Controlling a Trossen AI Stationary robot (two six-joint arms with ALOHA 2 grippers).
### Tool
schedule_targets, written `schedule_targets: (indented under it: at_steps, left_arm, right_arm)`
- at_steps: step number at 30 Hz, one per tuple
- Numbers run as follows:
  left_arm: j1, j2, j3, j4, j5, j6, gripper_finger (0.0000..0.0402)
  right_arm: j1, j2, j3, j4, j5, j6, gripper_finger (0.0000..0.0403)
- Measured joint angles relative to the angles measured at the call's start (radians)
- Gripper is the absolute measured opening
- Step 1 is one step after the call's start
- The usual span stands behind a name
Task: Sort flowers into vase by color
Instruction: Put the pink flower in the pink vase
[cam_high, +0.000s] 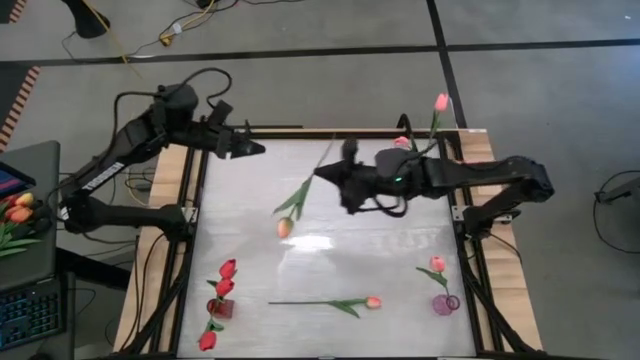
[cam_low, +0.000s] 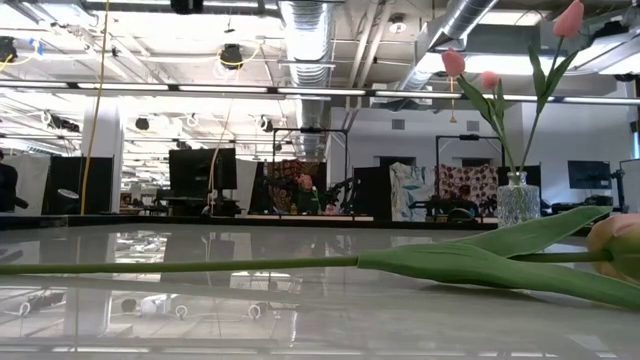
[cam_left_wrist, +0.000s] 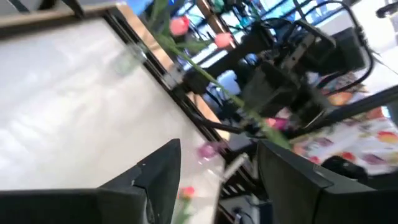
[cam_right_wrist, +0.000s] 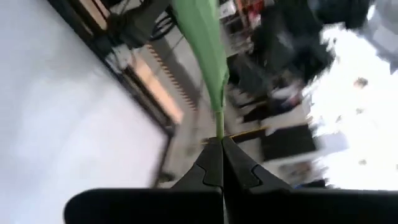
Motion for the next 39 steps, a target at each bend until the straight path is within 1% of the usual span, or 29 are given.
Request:
schedule_targets:
  at_steps: [4,8,12,16,18,19,21,25,27,31,36,39]
  left_arm:
    - [0.005,-0.021,0.0,-0.01,-0.021,0.063,0.0198]
    - [-0.004,-0.023,0.0,-0.01,-0.022,0.12,0.0198]
    - [-0.022,-0.023,0.0,-0.009,-0.053,0.191,0.0198]
    - [-0.034,-0.022,0.0,-0.003,-0.064,0.25,0.0198]
    - [-0.036,-0.022,0.0,0.012,-0.065,0.267,0.0198]
    - [-0.037,-0.022,0.0,0.023,-0.064,0.268,0.0198]
    - [-0.038,-0.022,0.0,0.035,-0.065,0.268,0.0198]
    - [-0.038,-0.022,0.0,0.047,-0.064,0.275,0.0198]
    - [-0.038,-0.021,0.0,0.045,-0.065,0.276,0.0198]
    - [-0.038,-0.012,0.0,0.041,-0.065,0.271,0.0198]
    - [-0.04,0.004,0.0,0.044,-0.085,0.263,0.0198]
    - [-0.043,0.02,0.0,0.043,-0.103,0.254,0.0198]
  right_arm:
    - [0.021,-0.107,0.0,-0.157,-0.003,0.268,0.0016]
    - [0.083,-0.215,0.0,-0.253,-0.014,0.568,0.0016]
    - [0.186,-0.302,0.002,-0.3,-0.019,0.879,0.0016]
    - [0.313,-0.353,0.002,-0.32,-0.019,1.09,0.0016]
    - [0.384,-0.372,0.002,-0.329,-0.011,1.152,0.0016]
    - [0.422,-0.38,0.002,-0.335,0.012,1.171,0.0016]
    - [0.505,-0.392,0.002,-0.34,0.099,1.201,0.0016]
    - [0.681,-0.407,0.002,-0.337,0.284,1.205,0.0016]
    - [0.762,-0.408,0.002,-0.323,0.35,1.21,0.0016]
    - [0.89,-0.405,0.002,-0.272,0.387,1.259,0.0017]
    - [1.0,-0.377,0.002,-0.266,0.416,1.358,0.0017]
    - [1.079,-0.354,0.002,-0.307,0.496,1.433,0.0016]
